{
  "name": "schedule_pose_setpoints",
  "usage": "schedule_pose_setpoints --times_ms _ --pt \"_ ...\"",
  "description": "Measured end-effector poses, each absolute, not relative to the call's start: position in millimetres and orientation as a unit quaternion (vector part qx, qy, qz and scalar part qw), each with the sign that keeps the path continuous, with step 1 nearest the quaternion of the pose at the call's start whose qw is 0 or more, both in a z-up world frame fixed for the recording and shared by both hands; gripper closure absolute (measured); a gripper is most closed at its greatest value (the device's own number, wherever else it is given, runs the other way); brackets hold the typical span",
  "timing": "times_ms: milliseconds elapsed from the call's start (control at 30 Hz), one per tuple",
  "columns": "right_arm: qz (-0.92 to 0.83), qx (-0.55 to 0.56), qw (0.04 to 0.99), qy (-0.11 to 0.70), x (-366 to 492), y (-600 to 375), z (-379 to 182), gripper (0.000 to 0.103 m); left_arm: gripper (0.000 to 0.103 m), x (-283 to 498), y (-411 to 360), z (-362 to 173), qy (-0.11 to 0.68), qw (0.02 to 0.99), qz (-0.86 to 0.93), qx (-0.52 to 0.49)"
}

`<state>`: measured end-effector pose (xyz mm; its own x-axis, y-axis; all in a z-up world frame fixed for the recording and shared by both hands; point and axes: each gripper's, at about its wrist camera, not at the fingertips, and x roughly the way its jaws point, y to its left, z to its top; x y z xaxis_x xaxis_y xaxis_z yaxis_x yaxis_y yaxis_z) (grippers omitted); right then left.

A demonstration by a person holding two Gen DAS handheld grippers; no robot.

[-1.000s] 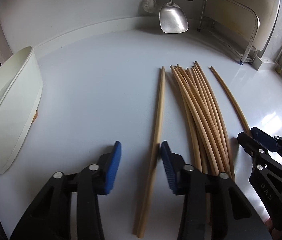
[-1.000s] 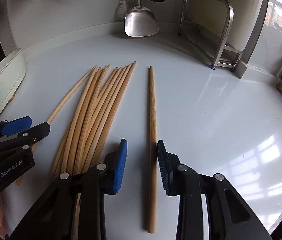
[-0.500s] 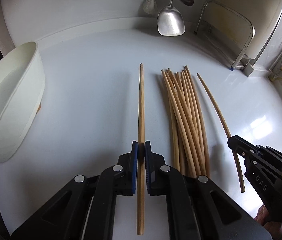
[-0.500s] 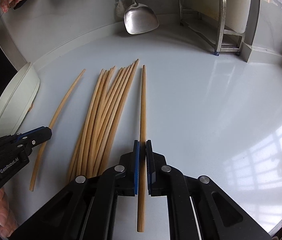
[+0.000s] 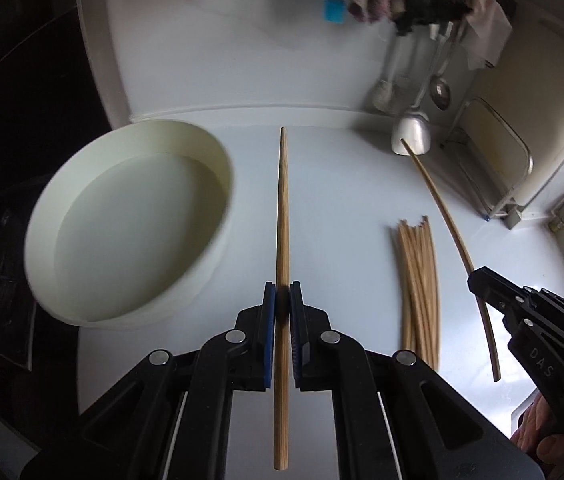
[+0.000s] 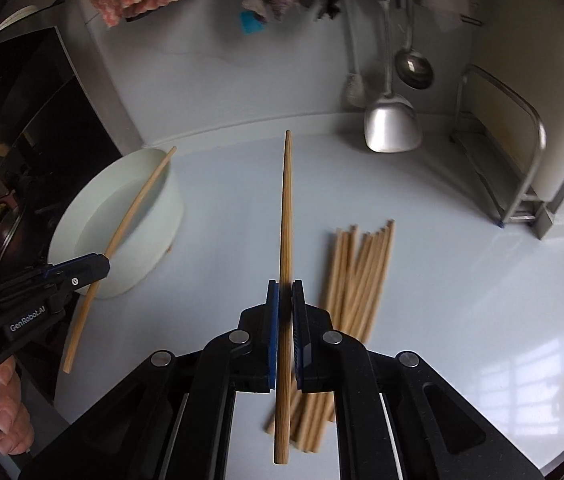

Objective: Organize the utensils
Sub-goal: 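Carry both chopsticks over the basin and open both tools to drop them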

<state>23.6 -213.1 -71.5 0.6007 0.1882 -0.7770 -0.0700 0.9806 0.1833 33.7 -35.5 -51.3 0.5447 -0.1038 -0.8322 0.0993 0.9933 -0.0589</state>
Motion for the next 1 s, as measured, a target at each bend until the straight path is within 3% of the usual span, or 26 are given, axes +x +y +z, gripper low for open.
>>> schedule_pose_setpoints --times_ms 167,400,1000 --pt "0.128 0.061 0.893 0.426 57.6 -124.1 -53.5 0.097 0.096 49.4 49.1 -41.8 0.466 0.885 -0.014 -0.008" --pt "0.163 0.05 0.873 0.457 116.5 -18.3 -75.5 0.097 0.096 94.0 126.7 -58.6 0.478 0.878 -0.003 -0.022" --pt "0.105 0.051 0.818 0.563 200.3 39.1 -154.5 0.097 0.095 165.6 163.6 -132.6 0.545 0.837 -0.049 -0.019"
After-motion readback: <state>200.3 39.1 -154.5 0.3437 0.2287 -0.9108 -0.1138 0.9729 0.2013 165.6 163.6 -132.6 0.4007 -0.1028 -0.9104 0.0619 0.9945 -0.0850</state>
